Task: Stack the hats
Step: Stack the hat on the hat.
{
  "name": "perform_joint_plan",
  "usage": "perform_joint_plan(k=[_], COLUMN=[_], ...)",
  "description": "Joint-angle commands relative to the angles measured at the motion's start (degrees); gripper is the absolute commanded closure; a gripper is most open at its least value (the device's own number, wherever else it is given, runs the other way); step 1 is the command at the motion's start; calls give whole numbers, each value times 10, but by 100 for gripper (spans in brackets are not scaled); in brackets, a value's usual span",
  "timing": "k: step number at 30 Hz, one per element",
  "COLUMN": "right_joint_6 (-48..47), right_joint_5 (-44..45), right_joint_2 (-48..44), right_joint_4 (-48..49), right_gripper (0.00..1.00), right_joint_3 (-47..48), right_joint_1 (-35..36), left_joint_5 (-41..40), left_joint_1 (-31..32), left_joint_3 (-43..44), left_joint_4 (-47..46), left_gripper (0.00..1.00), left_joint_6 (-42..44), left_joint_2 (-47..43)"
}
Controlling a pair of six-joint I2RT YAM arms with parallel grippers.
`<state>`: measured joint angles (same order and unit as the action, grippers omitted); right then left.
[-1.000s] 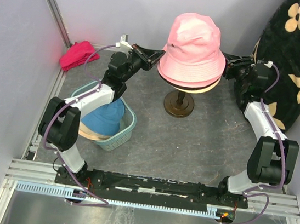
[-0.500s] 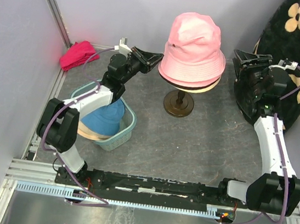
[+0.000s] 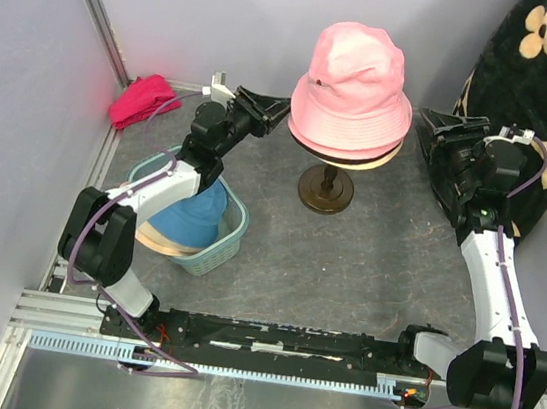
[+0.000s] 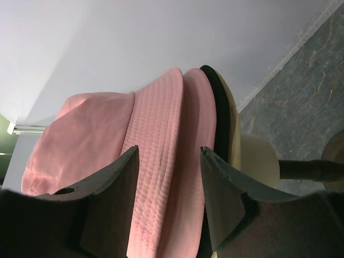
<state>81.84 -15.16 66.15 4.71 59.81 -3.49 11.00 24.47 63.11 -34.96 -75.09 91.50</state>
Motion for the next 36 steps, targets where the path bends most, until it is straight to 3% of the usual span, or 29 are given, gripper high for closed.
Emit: perform_joint_plan(k=[1, 11, 15, 18, 28, 36], right_joint_6=[22, 39, 45, 47, 65, 69], right_joint_5=[-24, -32, -38, -40, -50, -56], right_joint_2=[-20, -18, -7, 0, 36, 51], right_joint_4=[26, 46, 57, 61, 97, 115], right_gripper=[43, 43, 43, 43, 43, 43], right_joint_3=[-8, -11, -4, 2, 20, 28], right_joint_1=[1, 4, 5, 6, 20, 26], left_joint_5=[-8, -23, -38, -51, -75, -48], left_joint_1=[1, 0, -4, -7, -13, -19], left_joint_3=[-3, -2, -11, -25, -15, 8], left_joint_4=[-18, -14, 9, 4, -4, -65], left_gripper=[58, 53, 64, 66, 51, 47], left_joint_6=[6, 6, 6, -1, 6, 1], left_joint_2=[-31, -40, -47, -53, -53, -19])
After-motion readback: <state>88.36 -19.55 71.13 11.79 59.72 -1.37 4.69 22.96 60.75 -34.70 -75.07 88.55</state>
